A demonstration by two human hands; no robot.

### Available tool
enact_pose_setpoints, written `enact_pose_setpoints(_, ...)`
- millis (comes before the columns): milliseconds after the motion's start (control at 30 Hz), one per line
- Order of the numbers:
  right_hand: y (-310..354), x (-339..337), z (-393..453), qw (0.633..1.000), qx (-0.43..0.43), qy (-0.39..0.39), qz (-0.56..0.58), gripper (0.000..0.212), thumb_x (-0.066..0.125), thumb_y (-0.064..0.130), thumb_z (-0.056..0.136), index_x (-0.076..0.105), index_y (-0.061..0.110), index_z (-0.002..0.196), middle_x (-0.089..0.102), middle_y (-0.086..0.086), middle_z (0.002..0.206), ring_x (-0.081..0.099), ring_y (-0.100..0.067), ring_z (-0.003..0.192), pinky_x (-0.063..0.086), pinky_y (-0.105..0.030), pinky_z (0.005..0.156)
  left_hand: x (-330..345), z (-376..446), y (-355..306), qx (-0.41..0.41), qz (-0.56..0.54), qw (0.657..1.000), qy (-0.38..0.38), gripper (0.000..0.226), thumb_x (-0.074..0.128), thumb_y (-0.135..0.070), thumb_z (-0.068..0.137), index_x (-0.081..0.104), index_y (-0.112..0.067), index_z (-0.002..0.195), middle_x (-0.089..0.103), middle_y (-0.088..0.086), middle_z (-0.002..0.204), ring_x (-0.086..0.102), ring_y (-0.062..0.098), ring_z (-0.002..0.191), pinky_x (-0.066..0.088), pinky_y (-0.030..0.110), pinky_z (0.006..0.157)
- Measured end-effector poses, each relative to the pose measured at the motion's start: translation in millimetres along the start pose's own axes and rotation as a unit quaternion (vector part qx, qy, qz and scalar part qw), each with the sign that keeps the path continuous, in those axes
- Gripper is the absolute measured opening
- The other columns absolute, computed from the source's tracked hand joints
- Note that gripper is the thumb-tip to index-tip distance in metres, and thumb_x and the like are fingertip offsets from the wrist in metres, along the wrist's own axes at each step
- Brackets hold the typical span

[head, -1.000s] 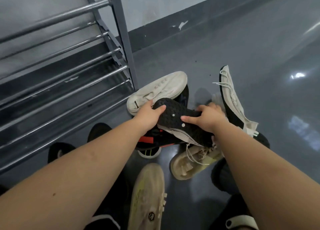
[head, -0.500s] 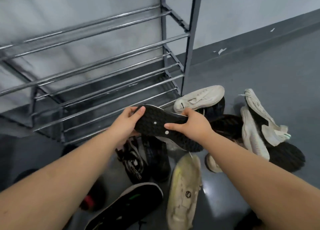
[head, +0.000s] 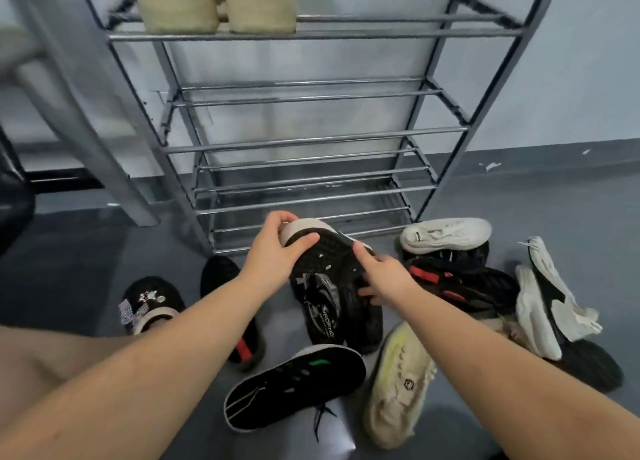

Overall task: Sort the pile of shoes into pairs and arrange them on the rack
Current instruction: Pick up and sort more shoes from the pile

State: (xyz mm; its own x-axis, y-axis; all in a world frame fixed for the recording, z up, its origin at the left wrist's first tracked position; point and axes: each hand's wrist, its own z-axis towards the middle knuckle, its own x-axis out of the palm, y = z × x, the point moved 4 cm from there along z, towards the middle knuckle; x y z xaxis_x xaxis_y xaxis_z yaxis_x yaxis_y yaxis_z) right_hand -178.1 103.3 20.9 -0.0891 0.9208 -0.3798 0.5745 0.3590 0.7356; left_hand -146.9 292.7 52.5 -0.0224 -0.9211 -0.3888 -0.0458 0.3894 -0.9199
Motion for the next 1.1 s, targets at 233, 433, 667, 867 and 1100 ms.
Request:
enact_pose_setpoints(233, -0.9, 22.1, -24.3, 0.898, 0.123, 0.106, 0.409, 0.061, 0.055, 0.064, 0.080, 0.057, 0.012, 0.112, 0.064, -0.011, 0.103, 0.066, -0.023, 0.083, 0.059, -0.033, 0.061, 34.9, -35.4, -6.5, 0.103, 0.081, 0.989, 0.075, 0.048, 0.079, -0.034, 0.066, 0.042, -0.038, 0.097, 0.050, -0.020, 0.107, 0.047, 0.004, 0.101, 0.033, 0.019, 0.081)
enact_pose_setpoints(433, -36.0, 7.6, -25.9, 0.904, 0.134, 0.067, 0.399, 0.030, 0.056, 0.028, 0.092, 0.062, 0.010, 0.116, 0.070, -0.007, 0.092, 0.067, -0.019, 0.077, 0.056, -0.028, 0.053, 61.1, -47.3, -1.4, 0.075, 0.032, 0.988, 0.134, 0.048, 0.067, -0.055, 0.065, 0.044, -0.043, 0.106, 0.040, -0.022, 0.113, 0.044, 0.004, 0.108, 0.034, 0.016, 0.086)
enact_pose_setpoints(667, -55.3, 23.6, -27.2, 0.893, 0.127, 0.128, 0.412, 0.044, 0.051, 0.008, 0.093, 0.046, 0.011, 0.136, 0.064, -0.011, 0.122, 0.063, -0.025, 0.102, 0.056, -0.038, 0.071, 67.2, -54.6, 56.5, -0.416, -0.238, 0.848, 0.226, 0.075, 0.042, -0.070, 0.081, 0.043, -0.018, 0.135, 0.047, 0.012, 0.139, 0.048, 0.034, 0.123, 0.040, 0.048, 0.098)
enact_pose_setpoints(867, -54.0, 30.7, -27.7, 0.899, 0.103, 0.197, 0.376, 0.043, 0.053, 0.008, 0.093, 0.048, 0.019, 0.134, 0.060, -0.009, 0.129, 0.060, -0.027, 0.112, 0.055, -0.040, 0.079, 60.2, -53.5, 76.5, -0.381, -0.295, 0.853, 0.199, 0.031, 0.055, -0.031, 0.091, 0.061, -0.009, 0.112, 0.070, 0.006, 0.100, 0.065, 0.022, 0.091, 0.055, 0.038, 0.075)
enact_pose_setpoints(1100, -67.7, 39.9, -15.5, 0.930, 0.119, 0.163, 0.308, 0.031, 0.056, 0.024, 0.093, 0.058, 0.020, 0.124, 0.069, -0.001, 0.108, 0.064, -0.017, 0.096, 0.053, -0.031, 0.068, 55.1, -53.6, 89.1, -0.364, -0.257, 0.870, 0.213, 0.010, 0.055, -0.017, 0.092, 0.063, -0.014, 0.097, 0.071, 0.003, 0.091, 0.066, 0.020, 0.085, 0.053, 0.038, 0.076)
